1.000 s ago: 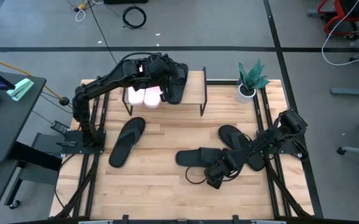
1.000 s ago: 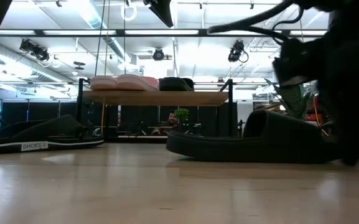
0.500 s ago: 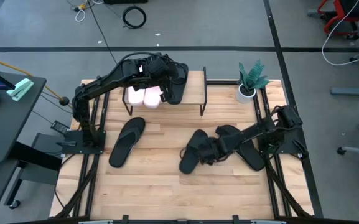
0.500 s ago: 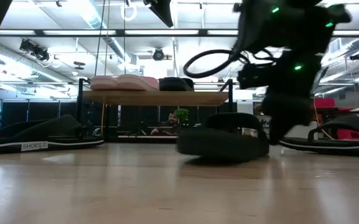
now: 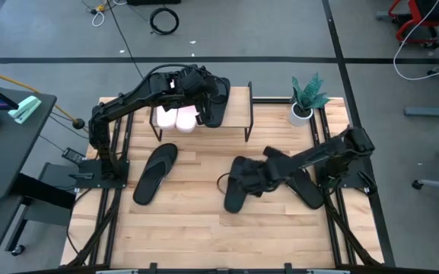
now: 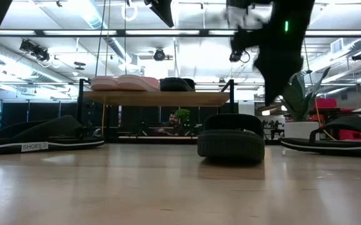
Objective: Pick and place slides into the shelf
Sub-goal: Put the middle black slides on the shelf aligned with the pink and black slides
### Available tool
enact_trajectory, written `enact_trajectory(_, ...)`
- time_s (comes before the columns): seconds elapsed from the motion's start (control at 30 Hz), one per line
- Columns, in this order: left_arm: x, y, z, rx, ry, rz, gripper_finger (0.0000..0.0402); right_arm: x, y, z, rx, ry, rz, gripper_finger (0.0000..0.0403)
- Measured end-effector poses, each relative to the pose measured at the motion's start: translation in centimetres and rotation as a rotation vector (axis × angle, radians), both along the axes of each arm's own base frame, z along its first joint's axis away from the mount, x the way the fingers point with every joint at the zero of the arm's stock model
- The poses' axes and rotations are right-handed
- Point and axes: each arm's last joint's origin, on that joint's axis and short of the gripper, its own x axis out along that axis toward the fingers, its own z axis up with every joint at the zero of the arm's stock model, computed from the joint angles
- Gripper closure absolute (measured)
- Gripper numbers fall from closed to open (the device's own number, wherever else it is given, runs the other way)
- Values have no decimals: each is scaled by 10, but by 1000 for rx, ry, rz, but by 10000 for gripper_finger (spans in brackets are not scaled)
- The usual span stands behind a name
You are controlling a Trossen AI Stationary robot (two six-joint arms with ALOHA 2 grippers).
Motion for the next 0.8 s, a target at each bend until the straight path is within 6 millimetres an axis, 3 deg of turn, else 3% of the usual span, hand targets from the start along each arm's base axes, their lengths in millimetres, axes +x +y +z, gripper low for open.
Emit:
enact_trajectory(0.2, 0, 0, 0, 4, 4, -6, 345, 13, 27, 25, 153, -231, 216, 396)
enact_trajectory(0.43, 0, 0, 0, -1, -2, 1, 346, 18, 31, 17, 335, -215, 343, 394)
enact_trajectory(0.6, -1, 0, -1, -15, 1, 17, 353, 16, 26, 8, 262, -180, 361, 374)
enact_trajectory(0.8, -2, 0, -1, -17, 6, 17, 351, 18, 21, 9, 176, -201, 348, 318)
